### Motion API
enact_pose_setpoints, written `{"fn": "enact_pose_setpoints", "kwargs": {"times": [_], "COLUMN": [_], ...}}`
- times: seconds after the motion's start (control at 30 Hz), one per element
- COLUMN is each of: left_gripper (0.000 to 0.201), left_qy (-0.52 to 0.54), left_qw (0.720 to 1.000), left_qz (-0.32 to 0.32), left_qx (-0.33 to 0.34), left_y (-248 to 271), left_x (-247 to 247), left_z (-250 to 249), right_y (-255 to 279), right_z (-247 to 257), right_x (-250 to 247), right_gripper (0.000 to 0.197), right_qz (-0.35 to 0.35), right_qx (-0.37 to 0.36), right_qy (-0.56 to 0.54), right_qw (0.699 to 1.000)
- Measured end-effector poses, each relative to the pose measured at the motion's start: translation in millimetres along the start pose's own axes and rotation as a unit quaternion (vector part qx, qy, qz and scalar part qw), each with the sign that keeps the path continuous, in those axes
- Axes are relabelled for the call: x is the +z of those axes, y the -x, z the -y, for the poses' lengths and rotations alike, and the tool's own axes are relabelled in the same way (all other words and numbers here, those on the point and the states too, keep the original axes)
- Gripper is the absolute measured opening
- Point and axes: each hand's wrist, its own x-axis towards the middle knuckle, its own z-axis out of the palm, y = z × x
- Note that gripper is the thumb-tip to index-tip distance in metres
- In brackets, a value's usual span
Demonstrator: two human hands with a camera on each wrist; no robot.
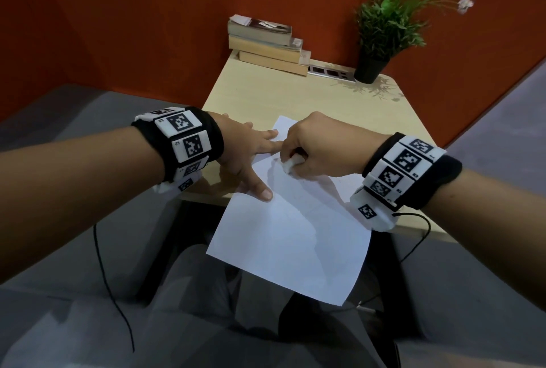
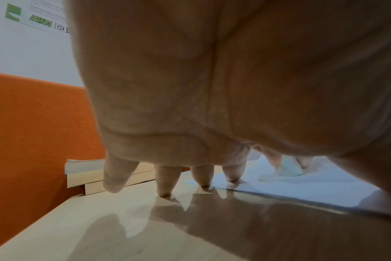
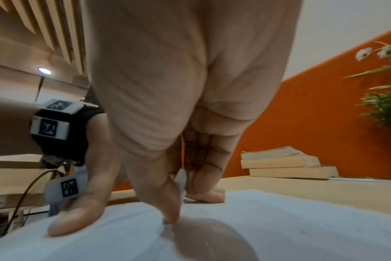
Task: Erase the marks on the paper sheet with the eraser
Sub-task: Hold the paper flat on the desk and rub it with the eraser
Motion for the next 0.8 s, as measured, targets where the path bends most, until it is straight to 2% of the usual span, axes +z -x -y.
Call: {"fn": "enact_pose_setpoints", "kwargs": {"times": [0.07, 0.2, 0.37, 0.53, 0.7, 0.8], "left_gripper": [0.127, 0.128, 0.126, 0.129, 0.129, 0.131], "left_qy": [0.0, -0.003, -0.001, -0.001, -0.01, -0.005], "left_qw": [1.0, 1.0, 1.0, 1.0, 1.0, 1.0], "left_qz": [0.0, 0.001, 0.001, 0.004, 0.003, 0.002], "left_qx": [0.0, 0.0, -0.004, -0.003, -0.003, -0.003], "left_y": [-1, -1, 0, -3, -4, -4], "left_x": [1, 1, 0, 2, 2, 2], "left_z": [0, 0, -1, 1, 1, 3], "right_y": [3, 9, -2, 5, -4, 4], "right_z": [1, 0, -11, -7, -12, -8], "right_x": [3, -4, 4, 0, 5, 5], "right_gripper": [0.016, 0.018, 0.022, 0.021, 0.02, 0.018], "right_qz": [-0.004, 0.056, -0.032, 0.026, -0.039, -0.014], "right_qx": [0.005, -0.001, 0.014, -0.001, 0.025, 0.013], "right_qy": [-0.01, -0.066, -0.032, -0.066, -0.024, -0.051], "right_qw": [1.0, 0.996, 0.999, 0.997, 0.999, 0.999]}}
